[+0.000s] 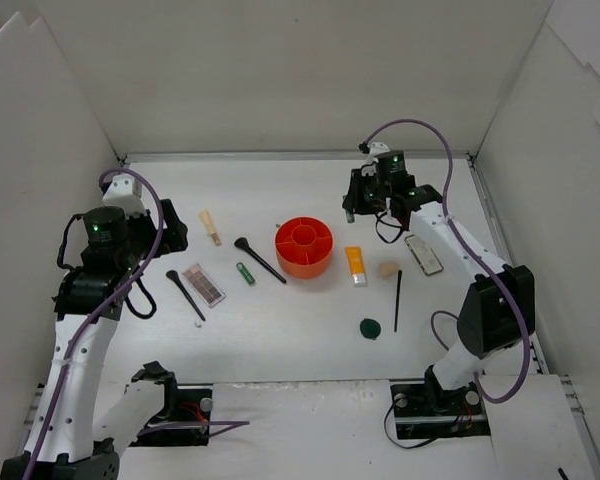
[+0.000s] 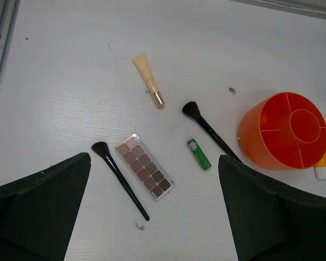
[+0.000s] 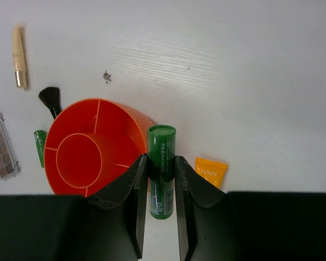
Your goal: Organize the makeup
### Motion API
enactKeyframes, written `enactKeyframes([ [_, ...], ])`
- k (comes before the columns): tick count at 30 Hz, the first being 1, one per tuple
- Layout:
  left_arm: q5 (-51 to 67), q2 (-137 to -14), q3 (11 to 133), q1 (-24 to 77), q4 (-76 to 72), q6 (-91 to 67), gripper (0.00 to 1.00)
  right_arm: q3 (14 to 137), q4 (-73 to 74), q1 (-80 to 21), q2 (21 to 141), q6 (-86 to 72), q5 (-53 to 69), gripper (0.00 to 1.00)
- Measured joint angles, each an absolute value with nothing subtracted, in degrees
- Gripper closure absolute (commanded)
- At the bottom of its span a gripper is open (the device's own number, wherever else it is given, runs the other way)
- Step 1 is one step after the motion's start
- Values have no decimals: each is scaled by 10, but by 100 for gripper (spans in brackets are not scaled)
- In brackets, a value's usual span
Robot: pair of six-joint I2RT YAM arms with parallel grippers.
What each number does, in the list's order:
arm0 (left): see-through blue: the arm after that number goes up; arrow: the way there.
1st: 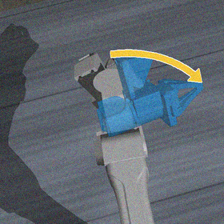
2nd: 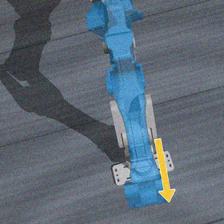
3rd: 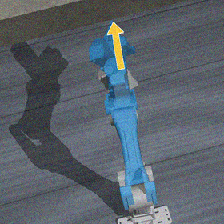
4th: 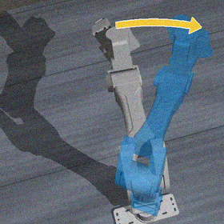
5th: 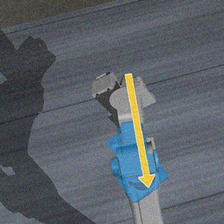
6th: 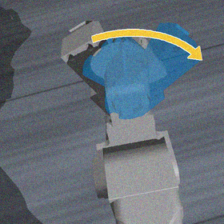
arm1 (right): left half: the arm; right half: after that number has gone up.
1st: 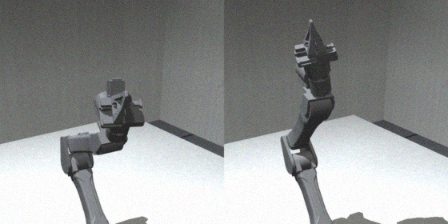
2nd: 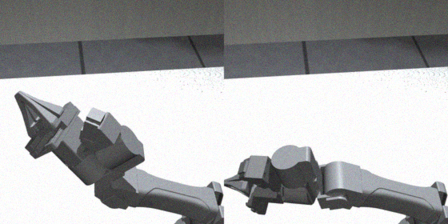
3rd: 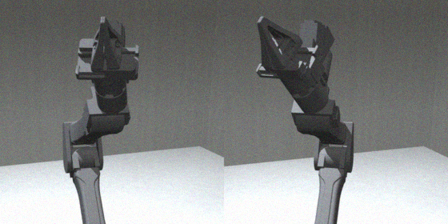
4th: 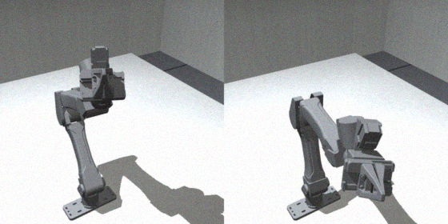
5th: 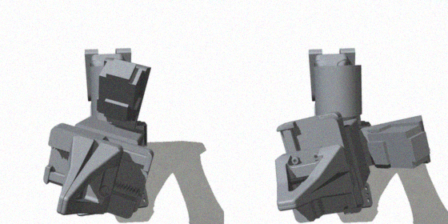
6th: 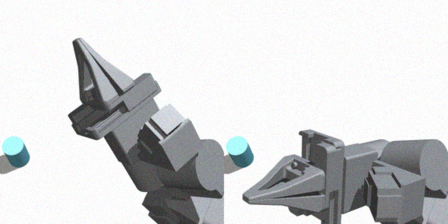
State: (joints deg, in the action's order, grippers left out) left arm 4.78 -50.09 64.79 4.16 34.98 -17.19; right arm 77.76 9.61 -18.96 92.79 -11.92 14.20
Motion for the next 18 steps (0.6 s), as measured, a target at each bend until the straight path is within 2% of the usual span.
enactKeyframes([
  [8, 54, -502, 648, 42, 348, -172, 1, 701, 59, -234, 910, -194, 114, 100],
  [18, 62, -504, 648, 42, 344, -174, 0, 590, 18, -331, 809, -390, -33, 100],
])
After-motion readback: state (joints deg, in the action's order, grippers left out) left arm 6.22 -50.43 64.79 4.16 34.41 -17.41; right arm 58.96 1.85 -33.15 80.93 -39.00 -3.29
